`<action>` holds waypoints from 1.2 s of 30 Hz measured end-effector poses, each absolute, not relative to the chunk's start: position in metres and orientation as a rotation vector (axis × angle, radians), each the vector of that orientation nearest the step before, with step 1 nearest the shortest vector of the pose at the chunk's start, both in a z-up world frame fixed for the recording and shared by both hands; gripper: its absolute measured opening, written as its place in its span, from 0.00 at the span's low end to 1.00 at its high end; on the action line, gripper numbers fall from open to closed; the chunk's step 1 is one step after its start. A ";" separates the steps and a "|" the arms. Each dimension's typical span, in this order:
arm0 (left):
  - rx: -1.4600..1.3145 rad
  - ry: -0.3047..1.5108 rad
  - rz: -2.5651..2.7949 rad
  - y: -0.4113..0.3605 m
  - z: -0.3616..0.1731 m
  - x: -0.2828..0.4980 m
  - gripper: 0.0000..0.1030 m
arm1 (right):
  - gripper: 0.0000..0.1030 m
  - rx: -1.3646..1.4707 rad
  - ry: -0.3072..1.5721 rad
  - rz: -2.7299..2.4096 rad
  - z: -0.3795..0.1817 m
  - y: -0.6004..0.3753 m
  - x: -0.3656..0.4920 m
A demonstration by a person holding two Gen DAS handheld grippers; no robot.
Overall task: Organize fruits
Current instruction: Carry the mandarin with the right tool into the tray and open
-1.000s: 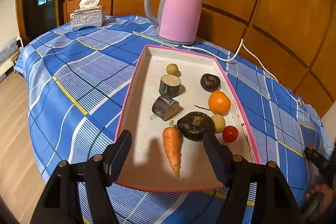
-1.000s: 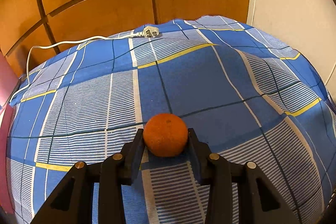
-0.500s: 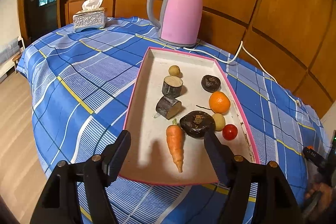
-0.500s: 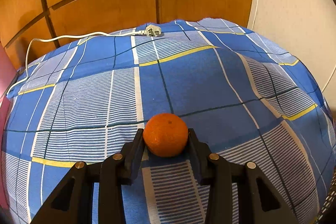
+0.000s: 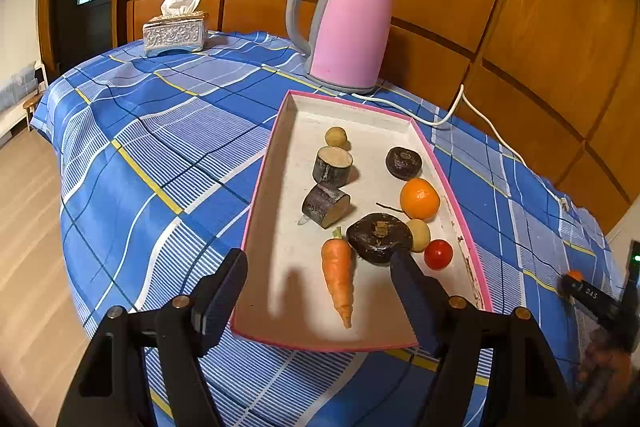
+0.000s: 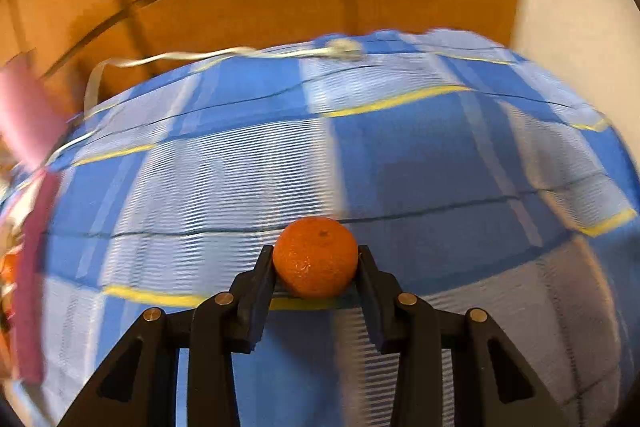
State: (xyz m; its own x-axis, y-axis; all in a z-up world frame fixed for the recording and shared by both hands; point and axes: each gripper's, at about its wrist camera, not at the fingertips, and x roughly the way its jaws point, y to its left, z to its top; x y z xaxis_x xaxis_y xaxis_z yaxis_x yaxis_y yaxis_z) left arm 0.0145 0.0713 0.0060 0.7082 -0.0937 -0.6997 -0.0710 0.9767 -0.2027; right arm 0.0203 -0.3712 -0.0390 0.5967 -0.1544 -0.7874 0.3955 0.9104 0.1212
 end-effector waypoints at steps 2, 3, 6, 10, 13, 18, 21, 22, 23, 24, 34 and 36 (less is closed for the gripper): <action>-0.226 0.788 -0.011 0.072 0.005 0.015 0.73 | 0.38 0.249 0.882 -0.236 -0.035 -0.348 0.029; -0.228 0.789 -0.009 0.072 0.005 0.015 0.73 | 0.38 0.223 0.885 -0.203 -0.033 -0.338 0.033; -0.232 0.791 -0.005 0.074 0.004 0.015 0.74 | 0.38 0.178 0.890 -0.101 -0.030 -0.308 0.044; -0.238 0.791 0.004 0.075 0.003 0.016 0.77 | 0.38 0.171 0.903 -0.009 -0.029 -0.282 0.056; -0.242 0.793 0.011 0.076 0.003 0.016 0.79 | 0.38 0.129 0.895 0.103 -0.019 -0.258 0.066; -0.241 0.799 0.018 0.076 0.001 0.018 0.80 | 0.38 0.061 0.871 0.281 0.005 -0.212 0.083; -0.247 0.803 0.025 0.078 0.000 0.019 0.81 | 0.38 -0.003 0.861 0.377 0.018 -0.177 0.090; -0.248 0.804 0.027 0.079 0.000 0.020 0.81 | 0.38 -0.027 0.860 0.408 0.020 -0.164 0.092; -0.250 0.807 0.030 0.080 -0.001 0.021 0.81 | 0.38 -0.045 0.863 0.431 0.021 -0.154 0.094; -0.252 0.808 0.032 0.080 -0.001 0.021 0.81 | 0.38 -0.064 0.866 0.450 0.021 -0.144 0.096; -0.265 0.825 0.049 0.086 -0.007 0.027 0.82 | 0.41 -0.167 0.912 0.486 0.003 -0.086 0.118; -0.265 0.831 0.050 0.086 -0.008 0.028 0.82 | 0.41 -0.177 0.916 0.465 0.000 -0.084 0.121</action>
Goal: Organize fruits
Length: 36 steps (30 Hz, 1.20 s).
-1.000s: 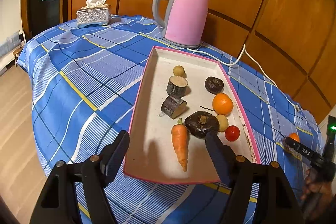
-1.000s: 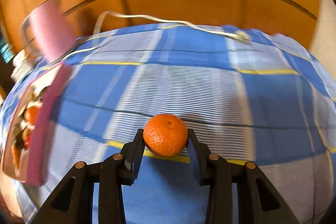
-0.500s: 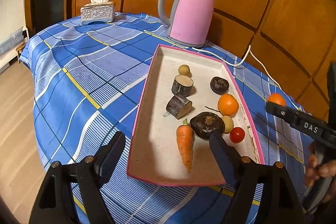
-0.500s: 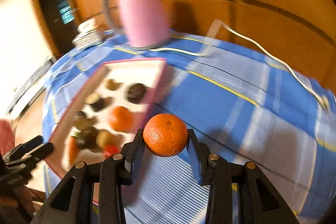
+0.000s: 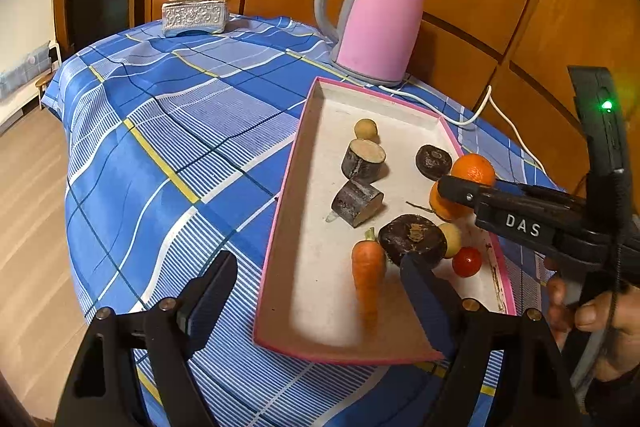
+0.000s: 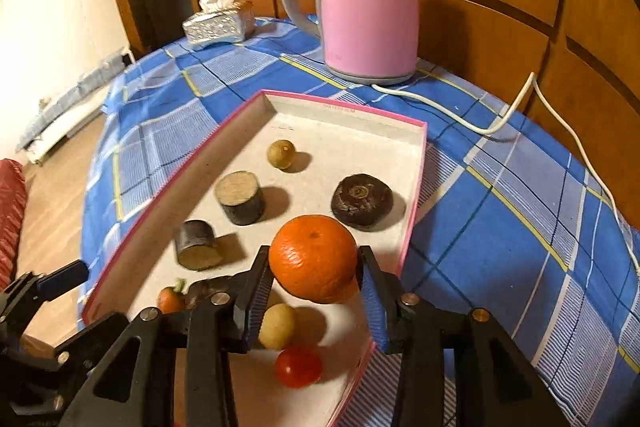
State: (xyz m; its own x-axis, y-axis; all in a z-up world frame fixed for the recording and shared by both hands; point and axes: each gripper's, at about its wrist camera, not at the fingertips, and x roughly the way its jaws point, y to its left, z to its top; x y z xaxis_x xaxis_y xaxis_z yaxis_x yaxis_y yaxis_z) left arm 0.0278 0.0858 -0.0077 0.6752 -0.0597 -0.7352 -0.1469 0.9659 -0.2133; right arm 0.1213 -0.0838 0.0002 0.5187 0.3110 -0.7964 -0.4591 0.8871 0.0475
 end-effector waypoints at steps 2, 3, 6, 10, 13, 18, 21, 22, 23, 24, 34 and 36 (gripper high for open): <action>-0.261 0.828 0.052 0.085 -0.008 0.027 0.82 | 0.42 -0.165 0.920 0.458 -0.002 -0.083 0.124; -0.260 0.829 0.051 0.085 -0.008 0.027 0.82 | 0.42 -0.158 0.924 0.455 -0.004 -0.084 0.125; -0.253 0.827 0.051 0.084 -0.008 0.026 0.84 | 0.44 -0.159 0.926 0.446 -0.007 -0.081 0.126; -0.261 0.823 0.057 0.086 -0.006 0.025 0.86 | 0.67 -0.143 0.918 0.436 -0.007 -0.079 0.124; -0.262 0.818 0.059 0.086 -0.004 0.023 0.87 | 0.67 -0.137 0.901 0.430 -0.005 -0.081 0.121; -0.256 0.811 0.059 0.085 -0.002 0.021 0.89 | 0.68 -0.107 0.871 0.415 0.003 -0.089 0.111; -0.255 0.808 0.058 0.084 -0.001 0.020 0.92 | 0.68 -0.092 0.854 0.401 0.008 -0.093 0.105; -0.255 0.808 0.059 0.084 -0.001 0.020 0.93 | 0.68 -0.080 0.847 0.396 0.010 -0.096 0.102; -0.252 0.807 0.061 0.083 -0.001 0.019 0.93 | 0.68 -0.076 0.841 0.391 0.011 -0.097 0.099; -0.250 0.806 0.061 0.083 0.000 0.019 0.93 | 0.68 -0.071 0.832 0.384 0.013 -0.098 0.096; -0.213 0.767 0.074 0.080 0.010 0.008 1.00 | 0.68 0.010 0.761 0.171 0.025 -0.131 0.047; -0.205 0.755 0.079 0.080 0.012 0.004 1.00 | 0.68 0.028 0.751 0.121 0.025 -0.139 0.035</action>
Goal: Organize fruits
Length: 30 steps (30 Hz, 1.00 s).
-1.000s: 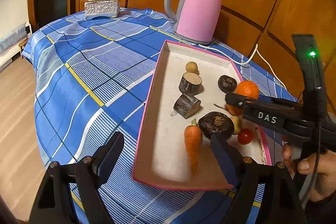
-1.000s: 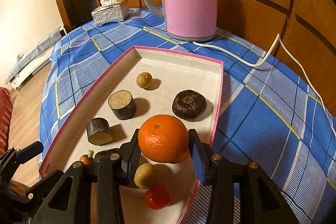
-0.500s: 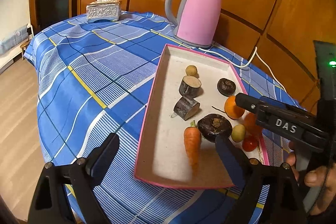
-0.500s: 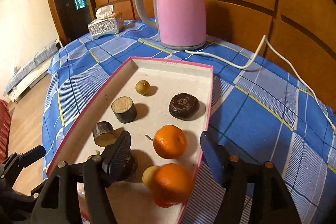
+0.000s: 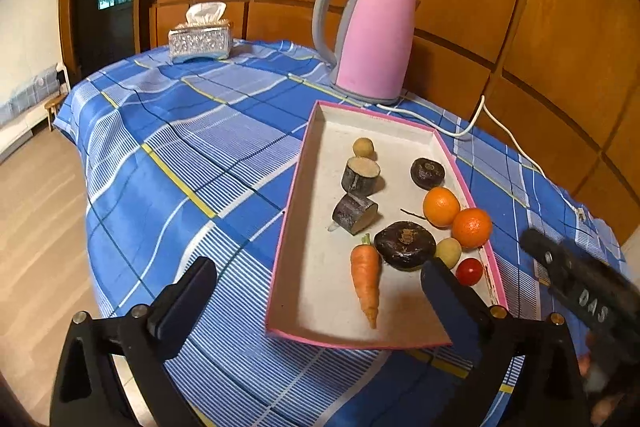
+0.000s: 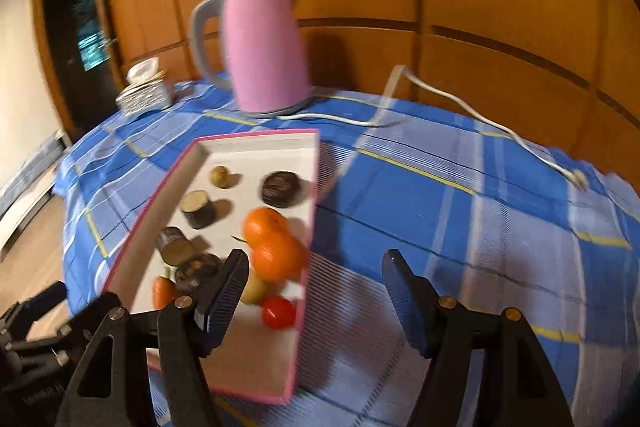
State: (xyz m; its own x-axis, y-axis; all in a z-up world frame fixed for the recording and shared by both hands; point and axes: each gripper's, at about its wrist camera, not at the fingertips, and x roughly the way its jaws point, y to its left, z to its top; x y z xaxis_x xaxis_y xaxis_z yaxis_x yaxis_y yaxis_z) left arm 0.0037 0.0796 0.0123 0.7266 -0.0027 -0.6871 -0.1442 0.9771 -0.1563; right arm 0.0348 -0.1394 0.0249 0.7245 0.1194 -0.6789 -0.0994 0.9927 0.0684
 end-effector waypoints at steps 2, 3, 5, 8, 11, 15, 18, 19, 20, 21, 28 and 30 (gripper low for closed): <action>-0.200 0.757 0.079 0.079 0.013 0.001 1.00 | 0.68 0.036 0.755 0.076 0.022 -0.145 0.026; -0.193 0.758 0.078 0.078 0.013 0.000 1.00 | 0.68 0.033 0.762 0.068 0.020 -0.147 0.021; -0.175 0.759 0.073 0.074 0.014 -0.003 1.00 | 0.68 0.011 0.769 0.055 0.014 -0.148 0.014; -0.142 0.746 0.089 0.068 0.017 -0.006 1.00 | 0.68 0.015 0.787 0.053 0.008 -0.151 0.007; -0.118 0.727 0.108 0.064 0.021 -0.007 1.00 | 0.68 0.007 0.772 0.039 0.009 -0.153 0.004; -0.104 0.719 0.137 0.062 0.022 -0.006 1.00 | 0.68 -0.016 0.756 0.038 0.011 -0.151 0.002; -0.114 0.720 0.146 0.063 0.021 -0.007 1.00 | 0.68 -0.024 0.756 0.044 0.011 -0.149 0.001; -0.117 0.718 0.151 0.064 0.021 -0.007 1.00 | 0.68 -0.027 0.757 0.046 0.011 -0.148 0.001; -0.118 0.714 0.155 0.064 0.021 -0.007 1.00 | 0.68 -0.029 0.756 0.047 0.011 -0.148 0.001; -0.115 0.711 0.158 0.064 0.022 -0.007 1.00 | 0.68 -0.033 0.754 0.047 0.011 -0.147 0.001; -0.089 0.705 0.162 0.059 0.022 -0.008 1.00 | 0.68 -0.043 0.752 0.068 0.011 -0.143 0.000; -0.089 0.703 0.160 0.059 0.023 -0.008 1.00 | 0.68 -0.045 0.751 0.071 0.011 -0.143 0.000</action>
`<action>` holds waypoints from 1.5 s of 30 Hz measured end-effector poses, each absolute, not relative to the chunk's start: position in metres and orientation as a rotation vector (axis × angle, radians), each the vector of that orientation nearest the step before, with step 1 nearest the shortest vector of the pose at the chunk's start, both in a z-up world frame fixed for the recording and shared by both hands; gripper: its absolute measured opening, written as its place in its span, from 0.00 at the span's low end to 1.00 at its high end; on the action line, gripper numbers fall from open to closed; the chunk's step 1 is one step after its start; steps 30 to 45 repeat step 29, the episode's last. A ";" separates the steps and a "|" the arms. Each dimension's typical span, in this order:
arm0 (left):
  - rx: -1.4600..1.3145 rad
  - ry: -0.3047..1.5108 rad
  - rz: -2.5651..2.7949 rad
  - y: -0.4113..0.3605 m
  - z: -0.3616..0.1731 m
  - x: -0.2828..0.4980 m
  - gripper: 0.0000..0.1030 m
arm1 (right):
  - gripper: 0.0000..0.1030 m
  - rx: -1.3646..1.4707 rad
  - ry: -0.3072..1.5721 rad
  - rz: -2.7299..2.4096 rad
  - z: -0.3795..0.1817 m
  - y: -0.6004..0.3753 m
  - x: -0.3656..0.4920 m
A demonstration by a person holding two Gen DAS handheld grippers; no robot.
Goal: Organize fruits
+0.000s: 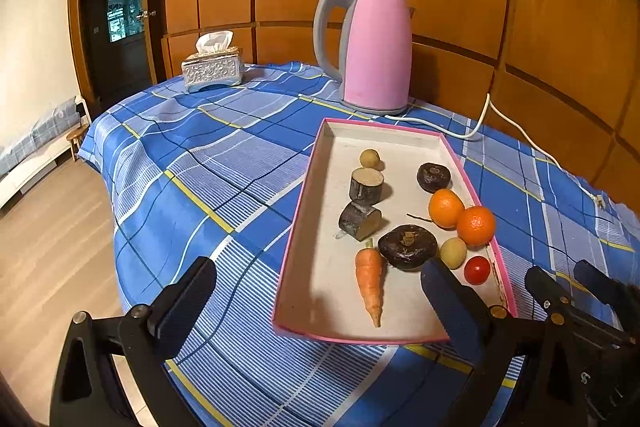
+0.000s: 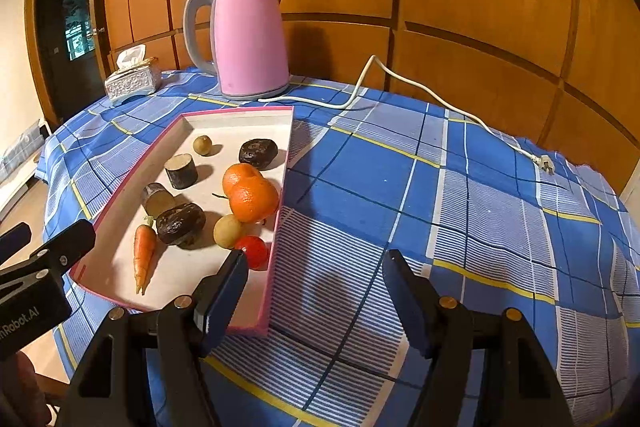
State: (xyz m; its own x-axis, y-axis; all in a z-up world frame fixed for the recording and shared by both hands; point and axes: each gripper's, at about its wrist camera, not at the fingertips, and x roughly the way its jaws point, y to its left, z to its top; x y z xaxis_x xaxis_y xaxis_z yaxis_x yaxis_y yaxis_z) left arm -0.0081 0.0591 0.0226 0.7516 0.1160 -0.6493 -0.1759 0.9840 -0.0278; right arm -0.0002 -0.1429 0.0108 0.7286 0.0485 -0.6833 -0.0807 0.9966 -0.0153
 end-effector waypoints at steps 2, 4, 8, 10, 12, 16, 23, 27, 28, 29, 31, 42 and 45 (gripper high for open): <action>-0.091 0.700 0.159 0.059 0.023 -0.008 1.00 | 0.68 -0.045 0.752 0.071 0.011 -0.143 0.000; -0.094 0.696 0.156 0.059 0.024 -0.008 1.00 | 0.68 -0.044 0.753 0.071 0.010 -0.143 0.000; -0.099 0.697 0.147 0.059 0.024 -0.008 1.00 | 0.68 -0.045 0.754 0.072 0.010 -0.143 0.000; -0.100 0.698 0.144 0.059 0.025 -0.008 1.00 | 0.68 -0.048 0.754 0.073 0.010 -0.143 0.000; -0.100 0.697 0.145 0.059 0.025 -0.007 1.00 | 0.69 -0.047 0.755 0.074 0.010 -0.143 0.000; -0.101 0.701 0.142 0.058 0.024 -0.007 1.00 | 0.68 -0.050 0.754 0.073 0.010 -0.143 0.000; -0.110 0.703 0.136 0.060 0.023 -0.005 1.00 | 0.69 -0.061 0.751 0.078 0.009 -0.141 0.000; -0.114 0.693 0.133 0.061 0.023 -0.006 0.99 | 0.69 -0.060 0.758 0.077 0.007 -0.142 0.001; -0.117 0.695 0.131 0.061 0.023 -0.006 0.99 | 0.68 -0.060 0.758 0.077 0.007 -0.141 0.000; -0.123 0.699 0.126 0.062 0.022 -0.006 0.99 | 0.68 -0.060 0.757 0.077 0.007 -0.141 0.000; -0.123 0.699 0.126 0.062 0.022 -0.006 0.99 | 0.68 -0.060 0.757 0.077 0.007 -0.141 0.000; -0.123 0.699 0.126 0.062 0.022 -0.006 0.99 | 0.68 -0.060 0.757 0.077 0.007 -0.141 0.000; -0.123 0.699 0.126 0.062 0.022 -0.006 0.99 | 0.68 -0.060 0.757 0.077 0.007 -0.141 0.000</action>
